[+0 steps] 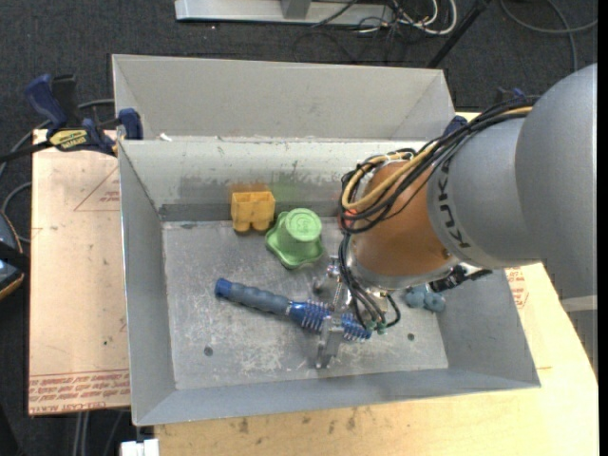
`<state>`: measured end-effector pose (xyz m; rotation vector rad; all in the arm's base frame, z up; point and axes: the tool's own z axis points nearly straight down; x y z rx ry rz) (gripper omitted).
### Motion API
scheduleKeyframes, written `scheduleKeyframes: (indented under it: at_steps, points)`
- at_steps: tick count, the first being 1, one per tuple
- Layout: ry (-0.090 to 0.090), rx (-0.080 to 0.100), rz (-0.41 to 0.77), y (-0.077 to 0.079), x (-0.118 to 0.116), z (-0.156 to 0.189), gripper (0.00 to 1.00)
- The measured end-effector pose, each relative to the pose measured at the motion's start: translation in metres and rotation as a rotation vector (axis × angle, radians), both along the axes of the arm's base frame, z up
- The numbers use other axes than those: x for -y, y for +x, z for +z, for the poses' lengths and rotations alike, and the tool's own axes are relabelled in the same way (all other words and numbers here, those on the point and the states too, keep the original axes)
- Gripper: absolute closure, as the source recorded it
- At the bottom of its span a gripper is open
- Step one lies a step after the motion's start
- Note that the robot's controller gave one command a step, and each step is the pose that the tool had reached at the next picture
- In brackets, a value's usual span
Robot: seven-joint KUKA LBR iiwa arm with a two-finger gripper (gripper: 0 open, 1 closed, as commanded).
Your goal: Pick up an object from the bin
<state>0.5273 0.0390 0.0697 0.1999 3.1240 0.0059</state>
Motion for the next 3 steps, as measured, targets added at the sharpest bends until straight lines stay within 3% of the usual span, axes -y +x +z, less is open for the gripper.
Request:
scheduleKeyframes:
  at_steps: [3]
  points:
    - [-0.001,-0.010,0.000,0.0036,-0.0014,0.0044,0.00]
